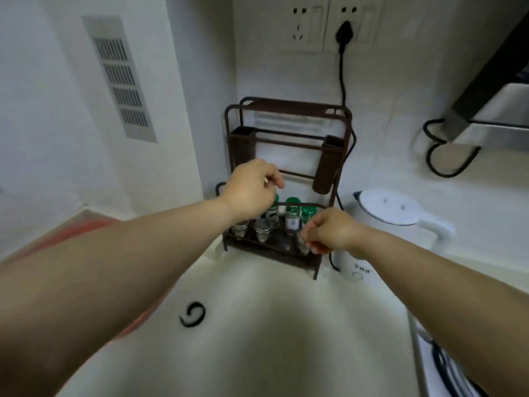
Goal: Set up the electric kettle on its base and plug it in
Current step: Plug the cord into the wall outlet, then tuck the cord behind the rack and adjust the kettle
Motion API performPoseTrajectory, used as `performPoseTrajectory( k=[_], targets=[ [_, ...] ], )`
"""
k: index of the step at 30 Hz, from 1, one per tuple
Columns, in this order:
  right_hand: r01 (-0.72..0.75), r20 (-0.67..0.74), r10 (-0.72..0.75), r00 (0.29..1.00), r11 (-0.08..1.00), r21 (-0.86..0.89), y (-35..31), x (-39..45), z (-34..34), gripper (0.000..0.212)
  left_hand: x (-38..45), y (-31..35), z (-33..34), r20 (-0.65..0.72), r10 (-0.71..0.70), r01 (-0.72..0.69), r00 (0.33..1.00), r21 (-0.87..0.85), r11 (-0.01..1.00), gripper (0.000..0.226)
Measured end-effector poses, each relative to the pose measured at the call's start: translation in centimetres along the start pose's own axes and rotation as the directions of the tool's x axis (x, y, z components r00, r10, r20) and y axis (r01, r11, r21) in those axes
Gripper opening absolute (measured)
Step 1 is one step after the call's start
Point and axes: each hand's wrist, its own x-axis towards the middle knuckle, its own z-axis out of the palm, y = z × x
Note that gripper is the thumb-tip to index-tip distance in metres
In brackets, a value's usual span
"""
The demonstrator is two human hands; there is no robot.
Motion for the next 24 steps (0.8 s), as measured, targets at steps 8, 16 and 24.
performPoseTrajectory(
  k=[8, 16, 24],
  targets=[
    [0.066, 0.345, -0.013, 0.938, 0.988, -0.141, -0.6, 2.2, 16.2, 0.017, -12.1, -12.5, -0.8, 0.452, -0.525, 0.32, 0.721, 0.454, 0.831, 0.033],
    [0.17, 0.454, -0.028, 0.891, 0.946, -0.275, 0.0, 4.4, 23.8, 0.03, -17.1, -17.3, 1.3, 0.551, -0.636, 0.264, 0.54, 0.607, 0.749, 0.044],
    [0.093, 0.224, -0.073, 0.972, 0.992, -0.081, -0.3, 3.8, 21.8, 0.017, -16.5, -15.5, 2.1, 0.457, -0.667, 0.613, 0.588, 0.287, 0.737, 0.03]
  ],
)
